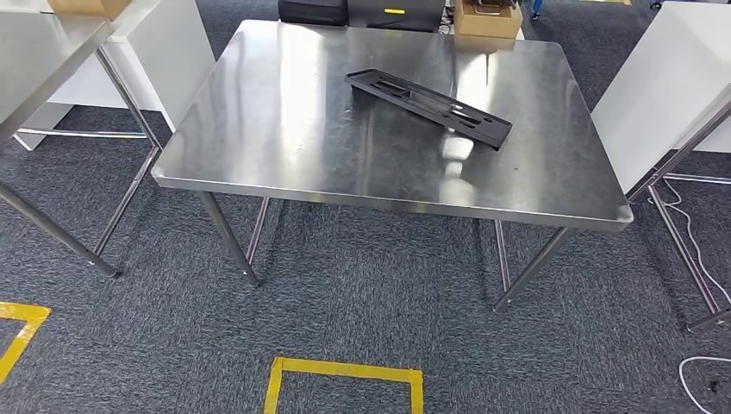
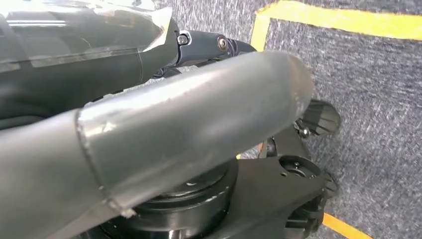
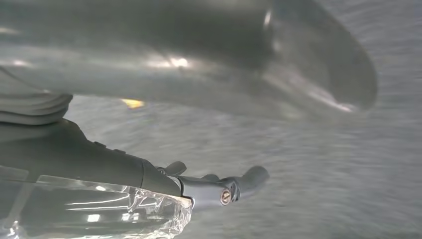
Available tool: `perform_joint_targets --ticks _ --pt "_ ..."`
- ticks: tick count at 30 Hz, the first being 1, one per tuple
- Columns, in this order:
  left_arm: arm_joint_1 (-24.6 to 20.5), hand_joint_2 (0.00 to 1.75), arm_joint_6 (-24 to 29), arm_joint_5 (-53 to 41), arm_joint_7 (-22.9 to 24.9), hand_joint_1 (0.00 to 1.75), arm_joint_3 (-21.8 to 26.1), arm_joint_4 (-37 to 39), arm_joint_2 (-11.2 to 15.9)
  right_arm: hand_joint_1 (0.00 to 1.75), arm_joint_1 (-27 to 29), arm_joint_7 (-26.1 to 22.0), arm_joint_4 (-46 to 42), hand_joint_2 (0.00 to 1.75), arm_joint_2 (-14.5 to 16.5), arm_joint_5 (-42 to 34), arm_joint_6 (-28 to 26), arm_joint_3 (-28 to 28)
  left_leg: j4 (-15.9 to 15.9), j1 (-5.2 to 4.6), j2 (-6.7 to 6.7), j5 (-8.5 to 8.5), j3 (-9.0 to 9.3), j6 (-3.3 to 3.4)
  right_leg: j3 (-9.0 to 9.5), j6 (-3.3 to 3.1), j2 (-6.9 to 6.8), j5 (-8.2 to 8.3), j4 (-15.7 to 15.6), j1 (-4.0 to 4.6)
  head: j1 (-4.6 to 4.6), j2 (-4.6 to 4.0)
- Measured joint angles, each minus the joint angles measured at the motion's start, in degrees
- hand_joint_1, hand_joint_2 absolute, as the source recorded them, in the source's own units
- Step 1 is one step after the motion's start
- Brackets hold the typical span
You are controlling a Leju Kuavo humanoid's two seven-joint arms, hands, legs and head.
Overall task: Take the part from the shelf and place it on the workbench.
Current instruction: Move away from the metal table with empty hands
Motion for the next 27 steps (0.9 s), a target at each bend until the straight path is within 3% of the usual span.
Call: perform_joint_targets --ticks 1,3,4,5,7,9,10,12,13,14,16,18,19,20,21,22,23,25,27 --pt "-0.03 0.00 0.05 -0.11 -0.05 0.00 0.01 0.01 -0.02 0.00 0.09 2.15 0.87 0.00 0.20 0.99 -0.03 0.61 -0.08 -0.02 0.12 0.61 -0.66 0.62 -1.25 -0.28 0.08 -2.46 3.13 -0.17 0.14 0.00" --pt "0.00 0.00 0.26 -0.50 -0.19 0.00 0.02 0.01 -0.01 0.00 0.67 7.10 2.33 0.00 0.91 4.00 -0.30 2.28 -0.05 -0.19 0.19 1.84 -2.33 1.12 -3.61 -0.29 0.28 -6.76 10.87 -0.10 0.39 0.00" --pt "0.06 0.00 0.38 -0.72 -0.44 0.00 0.03 0.01 -0.01 0.00 1.17 9.50 2.95 0.00 1.45 5.80 -0.44 3.34 0.00 -0.27 0.22 2.48 -3.21 1.13 -3.93 0.04 0.37 -7.53 13.57 -0.06 0.40 0.00" --pt "0.15 0.00 0.42 -1.01 -1.02 0.00 0.03 0.01 0.00 0.00 1.76 11.79 3.51 0.00 2.17 7.66 -0.52 4.57 0.06 -0.34 0.21 3.10 -4.04 1.06 -3.20 0.51 0.44 -7.12 14.34 -0.03 0.41 0.00" --pt "0.36 0.00 0.29 -1.55 -2.90 0.00 0.02 0.01 0.00 0.00 2.85 15.54 4.36 0.00 3.75 11.03 -0.15 7.14 0.22 -0.41 0.18 4.20 -5.53 0.78 1.24 1.24 0.48 -4.63 9.74 -0.03 0.41 0.00" --pt "0.49 0.00 0.27 -2.08 -4.58 0.00 -0.04 0.01 -0.01 0.00 3.48 18.46 4.87 0.00 5.27 14.43 1.27 9.88 0.41 -0.51 0.24 5.20 -6.48 0.20 7.54 0.71 0.50 -4.09 0.63 0.34 0.37 0.00" --pt "0.56 0.00 0.40 -2.34 -5.04 0.00 -0.08 0.02 0.00 0.00 3.71 19.65 5.10 0.00 6.03 16.28 2.39 11.40 0.41 -0.56 0.37 5.72 -6.66 -0.16 9.49 0.13 0.53 -4.42 -2.70 0.64 0.29 0.00" --pt "0.67 0.00 0.73 -2.81 -5.51 0.00 -0.14 0.04 0.04 0.00 4.13 21.24 5.49 0.00 7.41 19.40 4.72 14.51 0.15 -0.52 0.64 6.75 -6.73 -0.88 10.38 -1.04 0.60 -4.63 -5.18 1.31 0.10 0.00" --pt "0.77 0.00 0.90 -3.00 -5.61 0.00 -0.15 0.07 0.11 0.00 4.32 21.62 5.69 0.00 8.15 20.48 5.96 15.98 0.19 -0.37 0.67 6.87 -6.86 -1.23 9.93 -1.68 0.58 -4.11 -5.11 0.97 0.02 0.00" --pt "0.85 0.00 1.05 -3.18 -5.66 0.00 -0.16 0.09 0.20 0.00 4.44 21.77 5.85 0.00 8.78 21.25 7.13 17.27 0.78 -0.21 0.59 5.91 -7.22 -1.58 9.51 -2.38 0.49 -3.56 -5.14 0.74 -0.03 0.00" --pt "1.02 0.00 1.26 -3.49 -5.67 0.00 -0.19 0.14 0.42 0.00 4.58 21.83 6.13 0.00 9.86 22.43 9.13 19.55 5.02 0.13 0.37 0.75 -8.62 -2.30 8.35 -3.82 0.29 -2.18 -5.24 0.18 -0.18 0.00" --pt "1.06 0.00 1.30 -3.68 -5.67 0.00 -0.20 0.15 0.65 0.00 4.67 21.82 6.32 0.00 10.49 23.07 10.13 21.34 12.47 0.41 0.19 -4.98 -10.24 -3.00 6.94 -4.33 0.13 -0.86 -5.13 0.35 -0.29 0.00" --pt "1.06 0.00 1.30 -3.74 -5.67 0.00 -0.21 0.16 0.77 0.00 4.70 21.81 6.41 0.00 10.68 23.19 10.39 22.00 15.69 0.59 0.13 -6.05 -10.58 -3.35 6.17 -4.20 0.05 -0.21 -5.00 0.34 -0.31 0.00" --pt "1.05 0.00 1.30 -3.76 -5.68 0.00 -0.21 0.16 0.88 0.00 4.71 21.78 6.48 0.00 10.77 23.32 10.58 22.52 17.31 0.84 0.13 -5.55 -10.14 -3.68 5.28 -3.96 -0.02 0.39 -4.70 0.26 -0.31 0.00" --pt "1.05 0.00 1.29 -3.80 -5.68 0.00 -0.21 0.16 0.99 0.00 4.72 21.69 6.52 0.00 10.81 23.56 10.72 22.96 16.99 1.15 0.14 -4.04 -8.74 -3.99 4.32 -3.69 -0.06 0.88 -4.24 0.11 -0.31 0.00" --pt "1.04 0.00 1.28 -3.86 -5.69 0.00 -0.23 0.16 1.09 0.00 4.72 21.51 6.56 0.00 10.81 23.88 10.84 23.40 14.58 1.53 0.14 -2.36 -6.28 -4.33 3.20 -3.39 -0.08 1.26 -3.57 -0.08 -0.33 0.00" --pt "0.97 0.00 1.26 -3.94 -5.70 0.00 -0.27 0.16 1.17 0.00 4.69 21.23 6.58 0.00 10.77 24.28 11.03 23.85 10.79 1.83 0.10 -1.74 -3.31 -4.75 2.08 -3.06 -0.07 1.55 -2.80 -0.21 -0.35 0.00" --pt "0.85 0.00 1.14 -4.17 -5.74 0.00 -0.48 0.15 1.37 0.00 4.52 20.48 6.64 0.00 10.61 25.05 11.86 24.76 3.85 1.83 -0.15 -2.78 1.16 -4.87 0.41 -2.33 -0.04 2.07 -1.38 -0.13 -0.41 0.00" --pt "0.79 0.00 0.90 -4.36 -5.78 0.00 -0.73 0.15 1.62 0.00 4.35 19.82 6.73 0.00 10.37 25.51 13.03 25.53 1.80 1.20 -0.28 -3.66 1.73 -3.90 -0.34 -1.15 -0.02 2.91 -1.05 0.18 -0.46 0.00"
